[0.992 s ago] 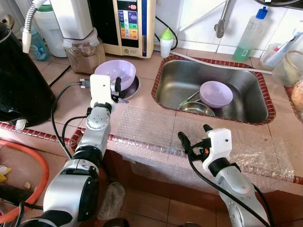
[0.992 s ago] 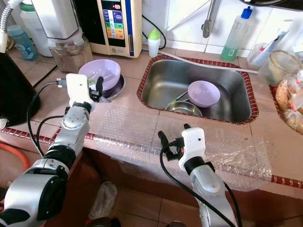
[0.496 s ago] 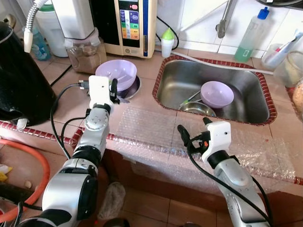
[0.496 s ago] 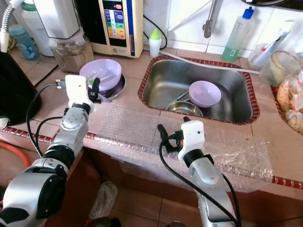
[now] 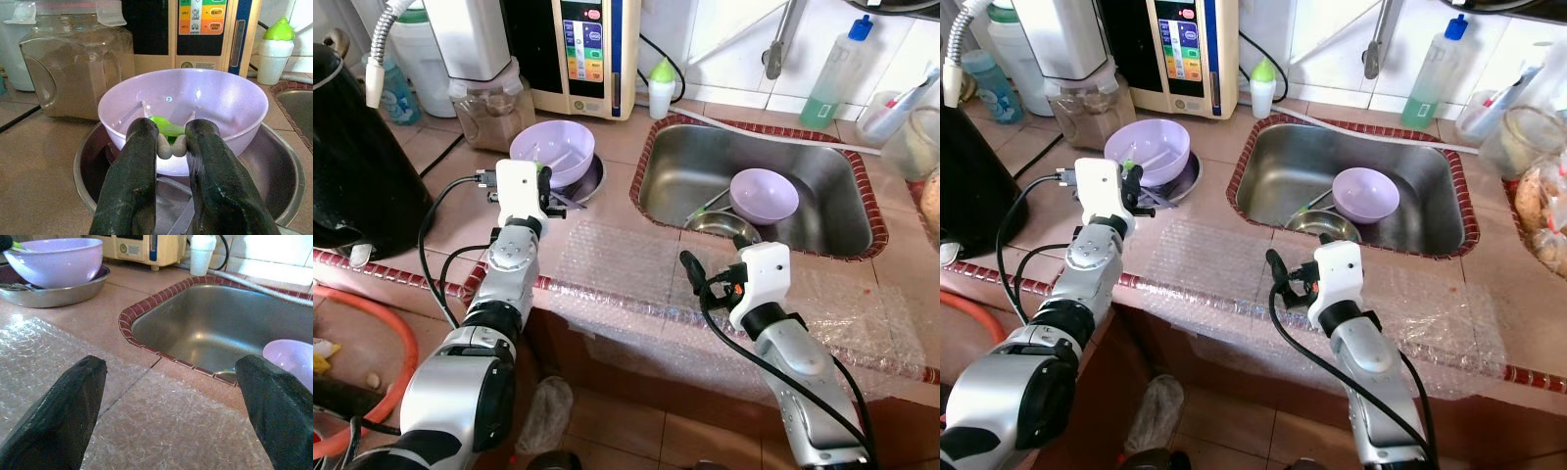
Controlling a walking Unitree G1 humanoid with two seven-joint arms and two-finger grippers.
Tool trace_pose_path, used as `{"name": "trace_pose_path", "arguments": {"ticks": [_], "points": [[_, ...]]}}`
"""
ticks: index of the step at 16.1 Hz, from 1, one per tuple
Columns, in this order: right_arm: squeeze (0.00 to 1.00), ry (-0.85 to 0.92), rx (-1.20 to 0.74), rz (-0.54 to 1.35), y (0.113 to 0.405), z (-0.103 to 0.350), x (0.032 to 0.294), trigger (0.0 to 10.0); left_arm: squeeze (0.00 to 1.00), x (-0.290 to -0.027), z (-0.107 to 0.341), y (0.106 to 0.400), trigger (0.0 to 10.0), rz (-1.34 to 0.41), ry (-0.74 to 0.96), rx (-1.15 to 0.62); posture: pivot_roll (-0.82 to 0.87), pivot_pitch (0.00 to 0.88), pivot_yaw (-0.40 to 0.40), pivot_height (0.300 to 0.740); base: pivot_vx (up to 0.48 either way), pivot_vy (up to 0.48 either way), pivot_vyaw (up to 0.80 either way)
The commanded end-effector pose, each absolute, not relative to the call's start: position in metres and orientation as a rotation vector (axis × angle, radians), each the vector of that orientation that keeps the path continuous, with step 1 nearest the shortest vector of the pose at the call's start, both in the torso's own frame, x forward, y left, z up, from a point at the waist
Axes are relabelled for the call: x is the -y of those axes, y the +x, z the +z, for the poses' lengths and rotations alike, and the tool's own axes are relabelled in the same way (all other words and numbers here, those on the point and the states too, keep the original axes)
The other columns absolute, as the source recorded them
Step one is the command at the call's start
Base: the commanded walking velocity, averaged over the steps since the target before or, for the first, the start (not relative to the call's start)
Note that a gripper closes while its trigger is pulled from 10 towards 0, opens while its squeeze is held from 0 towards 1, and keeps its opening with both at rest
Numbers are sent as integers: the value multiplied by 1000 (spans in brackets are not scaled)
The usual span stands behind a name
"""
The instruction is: Kitchen organization
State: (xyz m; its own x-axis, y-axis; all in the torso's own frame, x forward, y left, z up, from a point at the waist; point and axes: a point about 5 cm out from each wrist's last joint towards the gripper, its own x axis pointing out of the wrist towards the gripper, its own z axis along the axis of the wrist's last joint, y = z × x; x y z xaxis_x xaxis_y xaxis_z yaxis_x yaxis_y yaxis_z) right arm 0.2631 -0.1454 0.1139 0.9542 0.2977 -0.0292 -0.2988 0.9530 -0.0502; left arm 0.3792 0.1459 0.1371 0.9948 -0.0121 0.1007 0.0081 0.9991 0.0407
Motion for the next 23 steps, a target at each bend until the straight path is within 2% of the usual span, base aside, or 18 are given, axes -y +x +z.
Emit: {"name": "trace_pose_path", "arguments": {"ticks": [1,9,14,17,18,19,22,23], "points": [[0,-45,-9,290,266,116,146,10000,0,-148,143,382,0,-16,50,120,-101,31,55,740,0,0,0],[0,4,62,244,293,129,144,10000,0,-141,178,388,0,-88,35,255,-58,0,90,740,0,0,0],[0,198,114,162,326,155,159,10000,0,-118,212,376,0,-219,20,452,-38,0,73,740,0,0,0],[0,358,89,174,335,159,156,10000,0,-107,213,366,0,-278,12,476,-28,0,59,740,0,0,0],[0,489,54,310,337,163,140,10000,0,-98,209,357,0,-337,38,487,-25,0,57,740,0,0,0],[0,526,73,429,335,172,126,10000,0,-93,208,350,0,-366,55,494,-23,0,56,740,0,0,0],[0,613,65,476,336,177,119,10000,0,-86,205,341,0,-400,23,477,-21,0,49,740,0,0,0],[0,662,48,560,335,179,110,10000,0,-78,198,333,0,-452,15,461,-17,0,38,740,0,0,0]]}}
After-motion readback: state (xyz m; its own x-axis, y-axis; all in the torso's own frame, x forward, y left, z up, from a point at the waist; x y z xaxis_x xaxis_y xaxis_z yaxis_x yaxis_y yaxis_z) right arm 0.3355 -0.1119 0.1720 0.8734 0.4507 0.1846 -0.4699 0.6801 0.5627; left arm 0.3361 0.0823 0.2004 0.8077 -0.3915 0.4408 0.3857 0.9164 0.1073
